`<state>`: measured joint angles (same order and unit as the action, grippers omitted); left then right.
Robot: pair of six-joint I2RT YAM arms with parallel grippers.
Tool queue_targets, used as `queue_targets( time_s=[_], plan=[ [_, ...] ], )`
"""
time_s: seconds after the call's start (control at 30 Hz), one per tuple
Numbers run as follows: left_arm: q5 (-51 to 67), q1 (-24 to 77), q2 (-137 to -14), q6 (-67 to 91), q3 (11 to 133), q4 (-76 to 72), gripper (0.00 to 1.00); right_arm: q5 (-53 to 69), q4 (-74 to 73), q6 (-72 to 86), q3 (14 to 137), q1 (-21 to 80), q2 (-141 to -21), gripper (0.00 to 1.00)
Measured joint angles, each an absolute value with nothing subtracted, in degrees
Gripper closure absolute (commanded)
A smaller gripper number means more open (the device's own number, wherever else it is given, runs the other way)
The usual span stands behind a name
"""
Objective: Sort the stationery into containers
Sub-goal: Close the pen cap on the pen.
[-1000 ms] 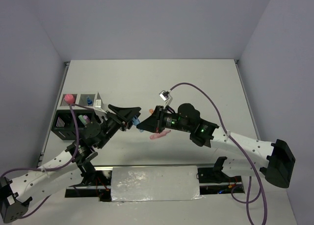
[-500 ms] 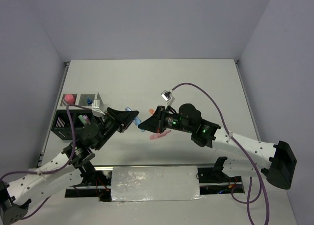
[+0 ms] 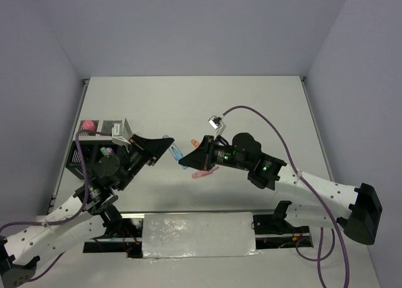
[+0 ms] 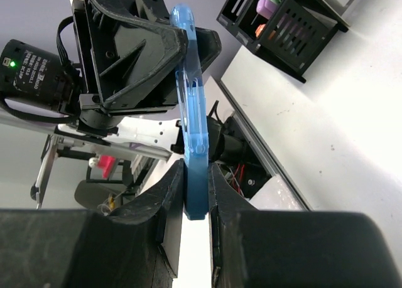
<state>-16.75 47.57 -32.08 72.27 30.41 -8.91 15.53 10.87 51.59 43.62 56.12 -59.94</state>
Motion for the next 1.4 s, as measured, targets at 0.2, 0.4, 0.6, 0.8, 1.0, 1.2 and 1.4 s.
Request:
queue_targets(
  time_s=[0.2, 0.4, 0.6, 0.8, 1.0, 1.2, 1.4],
  plan=[
    [-16.3, 47.3, -34.2, 72.2, 30.4, -10.8, 1.0, 15.1, 10.2, 51.5, 43.6, 55.9, -59.7, 1.0],
    [-15.7, 47.3, -34.3, 72.2, 30.4, -12.3, 1.0, 14.4, 9.9, 51.6, 43.6, 55.9, -58.6, 1.0],
    [-14.9, 47.3, -34.4, 72.2, 29.7, -15.5, 1.0, 13.4, 10.3, 51.8, 43.6, 56.0, -57.8, 1.0],
    [-15.3, 46.6, -35.0, 72.3, 27.7, -19.2, 1.0, 12.9, 11.5, 51.8, 43.7, 56.0, -59.2, 1.0],
    [-14.6, 46.5, -34.3, 72.5, 26.9, -20.8, 1.0, 12.4, 14.4, 50.9, 44.6, 56.0, -60.8, 1.0],
    [-13.4, 46.5, -33.1, 72.7, 25.9, -23.7, 1.0, 12.7, 17.2, 49.5, 46.9, 56.0, -63.0, 1.0],
    [-16.1, 45.5, -32.4, 72.1, 25.3, -27.7, 1.0, 15.9, 13.7, 47.8, 55.8, 54.3, -69.3, 1.0]
  ],
)
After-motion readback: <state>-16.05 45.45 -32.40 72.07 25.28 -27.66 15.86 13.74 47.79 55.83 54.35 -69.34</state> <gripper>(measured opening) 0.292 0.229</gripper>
